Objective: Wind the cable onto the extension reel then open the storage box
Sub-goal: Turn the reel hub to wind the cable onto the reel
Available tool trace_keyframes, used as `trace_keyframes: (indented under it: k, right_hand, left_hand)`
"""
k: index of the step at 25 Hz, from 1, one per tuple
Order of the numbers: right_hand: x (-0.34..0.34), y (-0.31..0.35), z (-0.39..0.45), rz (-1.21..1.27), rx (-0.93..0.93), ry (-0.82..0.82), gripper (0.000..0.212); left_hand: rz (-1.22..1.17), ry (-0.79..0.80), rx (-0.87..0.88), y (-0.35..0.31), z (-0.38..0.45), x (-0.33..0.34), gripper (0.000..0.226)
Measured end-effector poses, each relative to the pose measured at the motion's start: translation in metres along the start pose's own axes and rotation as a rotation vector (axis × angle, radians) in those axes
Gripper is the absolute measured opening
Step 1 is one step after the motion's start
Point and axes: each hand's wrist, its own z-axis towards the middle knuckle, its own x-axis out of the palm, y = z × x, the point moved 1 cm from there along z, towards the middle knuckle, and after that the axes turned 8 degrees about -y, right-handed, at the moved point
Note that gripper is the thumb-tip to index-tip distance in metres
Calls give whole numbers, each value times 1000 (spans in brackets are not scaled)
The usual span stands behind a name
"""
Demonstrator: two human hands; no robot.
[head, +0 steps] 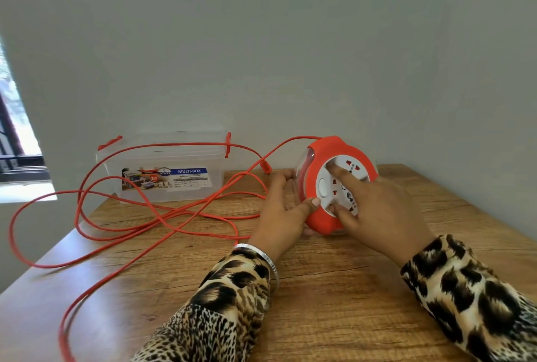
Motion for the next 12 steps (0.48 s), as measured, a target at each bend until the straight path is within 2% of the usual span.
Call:
trace_keyframes:
  k: [3, 7, 9, 11, 12]
  right_hand:
    - [-4, 7, 1, 41, 171, 5, 68]
    - [-5, 4, 1, 429, 526, 70, 74]
    - [-5, 4, 4, 765, 785, 160, 65]
    - [-6, 5, 6, 1182, 1050, 265, 42]
    - [-6, 5, 6, 1320, 1124, 311, 31]
  left_hand:
    - [54, -10, 57, 5, 2, 4, 44]
    - [183, -46, 167, 12, 4, 9, 47]
    - [190, -44, 165, 12, 4, 10, 47]
    - [147, -53, 151, 11, 2, 11, 44]
    - [139, -63, 151, 9, 1, 11, 43]
